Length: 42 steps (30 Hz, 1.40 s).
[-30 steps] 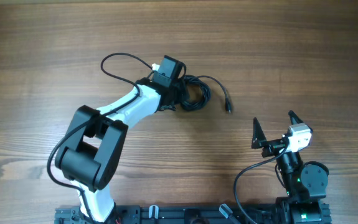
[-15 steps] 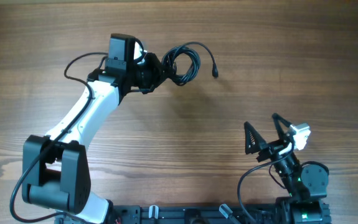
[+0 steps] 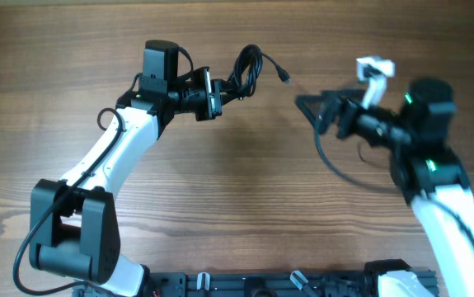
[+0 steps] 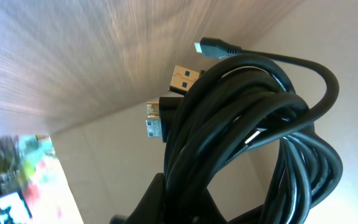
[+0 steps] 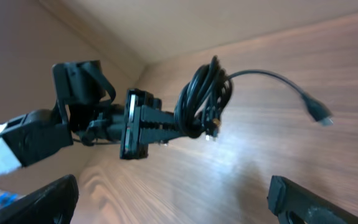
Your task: Untangle cables
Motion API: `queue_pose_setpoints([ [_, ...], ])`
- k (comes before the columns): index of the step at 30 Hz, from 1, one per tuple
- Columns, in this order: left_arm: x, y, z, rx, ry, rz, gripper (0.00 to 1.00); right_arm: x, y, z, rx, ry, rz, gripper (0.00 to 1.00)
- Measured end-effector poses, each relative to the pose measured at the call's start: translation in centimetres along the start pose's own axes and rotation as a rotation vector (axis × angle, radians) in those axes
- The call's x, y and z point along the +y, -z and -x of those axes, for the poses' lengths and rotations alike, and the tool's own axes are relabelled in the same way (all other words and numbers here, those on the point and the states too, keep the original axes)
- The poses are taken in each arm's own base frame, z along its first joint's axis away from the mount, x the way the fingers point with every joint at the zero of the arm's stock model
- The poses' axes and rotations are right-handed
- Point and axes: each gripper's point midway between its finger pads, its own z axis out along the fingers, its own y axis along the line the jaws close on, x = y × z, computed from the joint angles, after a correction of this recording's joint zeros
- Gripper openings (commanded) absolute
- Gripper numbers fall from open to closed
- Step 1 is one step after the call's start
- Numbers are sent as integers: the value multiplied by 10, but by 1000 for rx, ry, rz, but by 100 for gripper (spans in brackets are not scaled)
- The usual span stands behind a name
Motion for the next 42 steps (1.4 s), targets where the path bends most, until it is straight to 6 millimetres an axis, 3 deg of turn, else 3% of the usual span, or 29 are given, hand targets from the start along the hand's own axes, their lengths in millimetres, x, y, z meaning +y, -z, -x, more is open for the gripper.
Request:
queue_pose_setpoints([
  [5, 6, 0, -11, 63, 28, 34, 4, -3, -61, -14, 113, -65, 92, 99],
  [8, 7, 1, -12, 73, 28, 40, 4, -12, -74, -21, 142, -166, 90, 82],
  [10, 8, 0, -13, 76, 29, 44, 4, -15, -80, -27, 159, -159, 88, 81],
  [14, 11, -2, -16, 83, 27, 57, 4, -2, -98, -45, 182, -100, 55, 71],
  [17, 21, -8, -20, 81, 41, 90, 4, 5, -111, -58, 184, -33, 0, 57],
  [23, 29, -9, -19, 72, 66, 117, 4, -12, -115, -56, 137, 2, -133, 47],
  [26, 31, -11, -21, 78, 64, 125, 4, -18, -114, -54, 128, 5, -164, 32],
  [31, 33, -12, -20, 70, 69, 130, 4, -15, -113, -56, 145, 11, -185, 18],
  [42, 34, -9, -22, 95, 39, 139, 4, -13, -105, -61, 172, -46, -222, 14],
])
